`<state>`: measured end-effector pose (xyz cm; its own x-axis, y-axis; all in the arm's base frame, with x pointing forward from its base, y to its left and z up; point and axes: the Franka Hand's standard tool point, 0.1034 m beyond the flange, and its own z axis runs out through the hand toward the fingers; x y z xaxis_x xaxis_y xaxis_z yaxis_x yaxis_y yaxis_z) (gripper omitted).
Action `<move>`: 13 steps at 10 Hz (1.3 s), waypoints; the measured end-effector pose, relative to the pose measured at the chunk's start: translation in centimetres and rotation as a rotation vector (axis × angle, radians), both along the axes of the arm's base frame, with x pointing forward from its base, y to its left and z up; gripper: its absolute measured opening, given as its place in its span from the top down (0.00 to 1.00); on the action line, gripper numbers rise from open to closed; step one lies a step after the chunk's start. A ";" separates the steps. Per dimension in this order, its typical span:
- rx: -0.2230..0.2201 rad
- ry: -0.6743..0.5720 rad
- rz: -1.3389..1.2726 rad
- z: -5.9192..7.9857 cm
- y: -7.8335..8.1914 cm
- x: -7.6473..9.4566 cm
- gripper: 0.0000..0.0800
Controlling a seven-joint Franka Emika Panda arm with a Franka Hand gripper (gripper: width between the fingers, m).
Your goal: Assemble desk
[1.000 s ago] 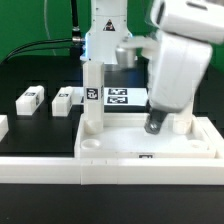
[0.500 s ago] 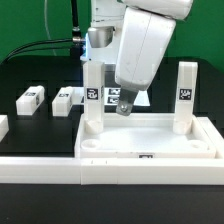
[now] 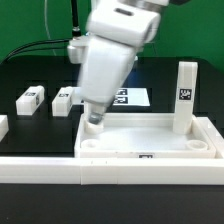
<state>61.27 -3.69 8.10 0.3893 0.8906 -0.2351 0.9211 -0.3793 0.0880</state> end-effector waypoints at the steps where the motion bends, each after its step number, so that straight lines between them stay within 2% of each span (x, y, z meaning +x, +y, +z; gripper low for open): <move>1: 0.001 -0.014 -0.045 -0.1 0.2 0.0 0.19; 5: 0.001 -0.070 -0.292 -0.2 0.1 -0.1 0.19; 6: 0.020 -0.079 -0.461 0.1 -0.5 -0.3 0.19; 7: 0.045 -0.060 -0.588 0.7 -2.0 -0.5 0.19; 9: 0.098 -0.038 -0.792 1.0 -6.3 -1.3 0.19; 10: 0.102 -0.091 -0.843 0.8 -6.9 -0.9 0.19; 11: 0.096 -0.100 -0.931 0.6 -6.5 -1.0 0.19; 13: 0.102 -0.108 -1.060 0.6 -6.8 -1.3 0.19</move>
Offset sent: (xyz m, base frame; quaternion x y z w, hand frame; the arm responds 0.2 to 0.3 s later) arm 0.0000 0.0000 0.0000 0.0000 0.0000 0.1938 0.9810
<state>60.01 -10.47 8.68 0.9903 0.0995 -0.0970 0.1067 -0.9917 0.0722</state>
